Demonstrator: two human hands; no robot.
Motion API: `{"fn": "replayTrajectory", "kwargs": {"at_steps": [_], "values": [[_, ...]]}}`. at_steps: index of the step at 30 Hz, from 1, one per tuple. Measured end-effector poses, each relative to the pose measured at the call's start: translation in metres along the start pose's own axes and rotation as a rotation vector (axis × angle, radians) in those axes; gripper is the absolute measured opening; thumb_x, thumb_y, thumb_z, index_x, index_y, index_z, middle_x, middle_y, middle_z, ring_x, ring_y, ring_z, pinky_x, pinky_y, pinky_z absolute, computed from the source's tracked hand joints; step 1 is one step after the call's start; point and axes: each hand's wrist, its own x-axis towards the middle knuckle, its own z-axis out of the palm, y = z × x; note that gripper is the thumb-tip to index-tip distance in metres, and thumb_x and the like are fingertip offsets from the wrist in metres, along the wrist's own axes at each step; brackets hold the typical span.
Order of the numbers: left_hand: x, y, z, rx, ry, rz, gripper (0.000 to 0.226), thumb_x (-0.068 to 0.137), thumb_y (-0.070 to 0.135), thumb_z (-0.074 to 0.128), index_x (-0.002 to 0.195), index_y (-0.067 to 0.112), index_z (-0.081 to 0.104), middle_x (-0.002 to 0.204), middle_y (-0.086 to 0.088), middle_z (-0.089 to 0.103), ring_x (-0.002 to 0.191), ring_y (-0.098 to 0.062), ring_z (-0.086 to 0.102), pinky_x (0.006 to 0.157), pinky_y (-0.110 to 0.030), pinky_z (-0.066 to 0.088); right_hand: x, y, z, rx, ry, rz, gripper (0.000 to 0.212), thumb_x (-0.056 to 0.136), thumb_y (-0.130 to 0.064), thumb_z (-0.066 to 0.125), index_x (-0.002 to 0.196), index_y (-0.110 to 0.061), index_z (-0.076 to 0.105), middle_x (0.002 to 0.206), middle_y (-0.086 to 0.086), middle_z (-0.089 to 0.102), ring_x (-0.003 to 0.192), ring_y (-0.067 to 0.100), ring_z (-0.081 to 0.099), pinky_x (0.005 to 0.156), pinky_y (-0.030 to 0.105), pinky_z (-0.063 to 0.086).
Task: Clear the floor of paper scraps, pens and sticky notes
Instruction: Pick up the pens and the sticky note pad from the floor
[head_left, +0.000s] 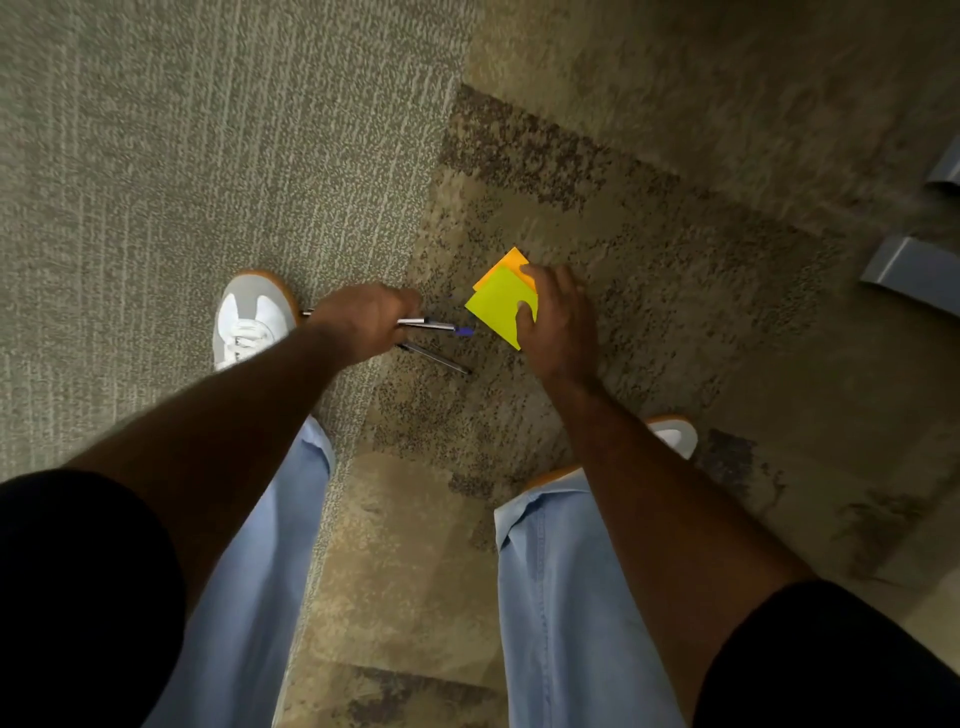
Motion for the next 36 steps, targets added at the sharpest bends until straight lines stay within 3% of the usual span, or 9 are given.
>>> {"fn": "replayTrajectory", "kwargs": {"at_steps": [4, 8, 12, 18, 23, 27, 31, 36], "values": [[-0.002, 0.003, 0.014, 0.125, 0.001, 0.091, 0.015, 0.096, 0.025, 0.054, 0.111, 0.020, 0.054, 0.103, -0.007, 0.067, 0.086, -0.031, 0.067, 0.070, -0.038, 0.052, -0.002, 0.000, 0.010, -0.119, -0.017, 0.021, 0.045, 0.090, -0.021, 0.061, 0.134, -0.020, 0.052, 0.134, 0.009, 0.054, 0.122, 0.030, 0.051, 0.097, 0.042, 0.044], [0.006, 0.009, 0.027, 0.284, 0.004, 0.084, 0.026, 0.097, 0.028, 0.055, 0.119, 0.017, 0.046, 0.101, -0.009, 0.066, 0.083, -0.031, 0.068, 0.061, -0.034, 0.043, 0.000, 0.006, 0.022, -0.150, -0.029, 0.218, 0.066, 0.084, -0.036, 0.074, 0.138, -0.015, 0.043, 0.144, 0.011, 0.045, 0.130, 0.030, 0.047, 0.103, 0.041, 0.044], [0.013, 0.011, 0.034, 0.366, 0.018, 0.112, 0.027, 0.094, 0.026, 0.058, 0.117, 0.014, 0.049, 0.096, -0.007, 0.067, 0.080, -0.028, 0.068, 0.060, -0.032, 0.040, 0.008, 0.009, 0.028, -0.271, -0.025, 0.162, 0.070, 0.080, -0.043, 0.077, 0.133, -0.013, 0.043, 0.139, 0.010, 0.047, 0.132, 0.027, 0.043, 0.106, 0.038, 0.040], [0.007, 0.010, 0.041, 0.552, -0.041, 0.251, 0.024, 0.094, 0.021, 0.056, 0.117, 0.017, 0.052, 0.096, -0.001, 0.067, 0.075, -0.019, 0.066, 0.058, -0.031, 0.039, 0.017, 0.011, 0.023, -0.101, -0.101, 0.266, 0.074, 0.072, -0.036, 0.085, 0.129, -0.010, 0.045, 0.139, 0.013, 0.051, 0.130, 0.030, 0.047, 0.107, 0.041, 0.041], [0.009, 0.004, 0.047, 0.509, -0.069, 0.213, 0.023, 0.097, 0.026, 0.053, 0.119, 0.019, 0.055, 0.101, -0.002, 0.068, 0.084, -0.020, 0.068, 0.066, -0.032, 0.048, 0.030, 0.017, 0.020, -0.147, -0.146, 0.273, 0.082, 0.063, -0.044, 0.089, 0.126, -0.011, 0.047, 0.140, 0.011, 0.050, 0.131, 0.029, 0.046, 0.108, 0.043, 0.041], [0.005, -0.004, 0.044, 0.236, -0.104, 0.145, 0.027, 0.094, 0.038, 0.056, 0.115, 0.022, 0.060, 0.104, -0.004, 0.069, 0.093, -0.025, 0.067, 0.079, -0.035, 0.052, 0.024, 0.017, 0.025, -0.106, -0.101, 0.277, 0.077, 0.063, -0.042, 0.090, 0.122, -0.014, 0.050, 0.137, 0.009, 0.052, 0.128, 0.029, 0.049, 0.104, 0.043, 0.043], [-0.001, -0.008, 0.038, 0.068, 0.014, 0.116, 0.021, 0.088, 0.039, 0.061, 0.103, 0.024, 0.064, 0.092, -0.004, 0.070, 0.082, -0.027, 0.066, 0.067, -0.031, 0.044, 0.017, 0.014, 0.027, -0.032, -0.043, 0.292, 0.071, 0.064, -0.034, 0.090, 0.118, -0.016, 0.048, 0.131, 0.009, 0.060, 0.123, 0.032, 0.054, 0.097, 0.042, 0.046], [0.001, -0.016, 0.023, 0.066, 0.051, 0.089, 0.019, 0.087, 0.039, 0.060, 0.099, 0.024, 0.063, 0.080, -0.001, 0.065, 0.067, -0.019, 0.051, 0.061, -0.029, 0.038, 0.023, 0.019, 0.032, 0.007, -0.114, 0.305, 0.069, 0.069, -0.031, 0.088, 0.125, -0.013, 0.052, 0.134, 0.012, 0.059, 0.128, 0.033, 0.051, 0.104, 0.043, 0.042]]}}
